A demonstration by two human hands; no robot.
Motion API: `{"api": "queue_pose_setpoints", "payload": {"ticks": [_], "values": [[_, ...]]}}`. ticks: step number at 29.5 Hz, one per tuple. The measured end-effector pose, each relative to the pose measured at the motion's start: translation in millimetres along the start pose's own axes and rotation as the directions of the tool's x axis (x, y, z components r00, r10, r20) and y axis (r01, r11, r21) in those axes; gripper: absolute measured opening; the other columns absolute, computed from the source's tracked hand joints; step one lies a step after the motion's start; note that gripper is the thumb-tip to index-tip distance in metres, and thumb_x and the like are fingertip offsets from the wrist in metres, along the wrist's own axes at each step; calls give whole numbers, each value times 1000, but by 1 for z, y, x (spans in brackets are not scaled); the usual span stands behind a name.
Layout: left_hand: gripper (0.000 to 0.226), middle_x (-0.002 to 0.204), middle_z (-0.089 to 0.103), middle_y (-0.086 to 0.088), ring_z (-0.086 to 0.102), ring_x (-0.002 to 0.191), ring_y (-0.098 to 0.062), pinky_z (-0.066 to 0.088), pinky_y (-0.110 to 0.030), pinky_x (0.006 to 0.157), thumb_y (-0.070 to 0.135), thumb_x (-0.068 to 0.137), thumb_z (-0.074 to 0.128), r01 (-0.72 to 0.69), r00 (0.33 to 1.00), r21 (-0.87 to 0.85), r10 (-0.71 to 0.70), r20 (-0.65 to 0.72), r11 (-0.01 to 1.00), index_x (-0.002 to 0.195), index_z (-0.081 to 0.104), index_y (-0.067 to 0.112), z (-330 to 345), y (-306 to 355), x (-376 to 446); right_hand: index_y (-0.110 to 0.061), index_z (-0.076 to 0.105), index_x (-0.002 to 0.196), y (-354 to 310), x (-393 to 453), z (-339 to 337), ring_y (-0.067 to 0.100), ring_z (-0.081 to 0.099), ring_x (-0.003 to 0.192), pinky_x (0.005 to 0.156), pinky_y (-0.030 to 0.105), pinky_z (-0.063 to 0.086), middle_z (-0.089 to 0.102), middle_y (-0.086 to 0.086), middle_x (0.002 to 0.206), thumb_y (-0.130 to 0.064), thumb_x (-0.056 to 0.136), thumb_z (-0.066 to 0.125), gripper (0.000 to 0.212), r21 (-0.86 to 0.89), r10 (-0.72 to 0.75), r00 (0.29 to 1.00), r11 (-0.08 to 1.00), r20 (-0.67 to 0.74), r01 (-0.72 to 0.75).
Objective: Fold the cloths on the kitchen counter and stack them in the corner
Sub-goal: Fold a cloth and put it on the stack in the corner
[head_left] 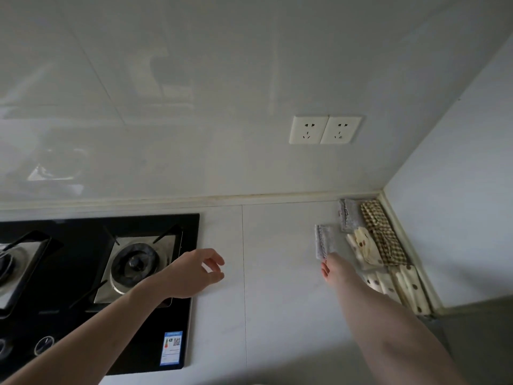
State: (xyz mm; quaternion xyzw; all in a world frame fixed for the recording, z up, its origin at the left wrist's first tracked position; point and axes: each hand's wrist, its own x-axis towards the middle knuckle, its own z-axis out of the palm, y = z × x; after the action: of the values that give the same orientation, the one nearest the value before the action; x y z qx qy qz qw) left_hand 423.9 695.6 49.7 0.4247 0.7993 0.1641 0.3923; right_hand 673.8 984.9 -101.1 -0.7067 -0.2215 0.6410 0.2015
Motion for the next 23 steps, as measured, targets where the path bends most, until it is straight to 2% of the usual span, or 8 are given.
{"api": "queue_pose_setpoints", "payload": {"ticks": [8,11,13,15,17,18,20,23], "values": [[20,106,71,19,69,96,-2,55,-30,97,40,95,68,33,999,43,-35,27,999,114,62,38,-8,-5,1,-4,53,139,-27,12,19,16,58,73,83,30,54,61,7,92,-3,101,47,39,152,-50,996,988,70,39],[19,104,71,20,69,96,-2,55,-29,97,39,96,68,47,999,60,-48,18,997,114,62,40,-9,-8,0,-7,47,146,-50,10,27,18,60,79,69,30,61,60,15,130,0,102,43,45,116,-95,990,990,109,82],[18,103,72,21,69,96,-1,55,-28,96,39,95,68,61,998,52,-61,13,997,112,62,41,-10,-11,-3,-10,46,147,-61,11,33,19,62,78,62,30,62,54,17,143,-1,103,42,45,62,-108,987,993,121,101],[17,103,72,21,69,96,0,55,-27,96,39,95,68,63,998,51,-63,12,997,111,61,43,-12,-15,-7,-9,47,144,-64,8,37,20,59,70,66,34,61,60,19,131,-4,103,43,42,-71,-119,987,989,107,127],[18,103,72,20,69,95,1,55,-27,95,38,95,68,63,998,41,-63,10,997,111,62,41,-13,-18,-12,-7,47,141,-59,5,38,21,59,67,62,36,59,63,14,103,-8,102,47,38,-251,-132,987,956,90,151],[18,103,73,19,69,95,1,55,-27,95,38,95,68,63,998,34,-63,8,997,112,62,41,-13,-20,-14,-4,49,138,-54,1,37,23,61,69,62,37,58,62,13,97,-8,100,51,38,-335,-144,985,927,95,168],[18,104,72,20,69,96,1,55,-27,95,38,96,68,67,998,25,-67,8,997,113,63,40,-12,-23,-20,-2,53,138,-38,-6,32,29,68,90,74,39,58,66,14,111,-9,95,58,45,-564,-212,969,788,128,247],[18,105,73,19,69,96,2,56,-25,94,38,96,68,79,997,6,-79,-1,997,113,64,39,-11,-29,-30,-9,27,158,-1,-21,18,34,55,132,101,34,49,45,13,155,-17,91,62,76,-840,-298,916,393,269,374]]}}
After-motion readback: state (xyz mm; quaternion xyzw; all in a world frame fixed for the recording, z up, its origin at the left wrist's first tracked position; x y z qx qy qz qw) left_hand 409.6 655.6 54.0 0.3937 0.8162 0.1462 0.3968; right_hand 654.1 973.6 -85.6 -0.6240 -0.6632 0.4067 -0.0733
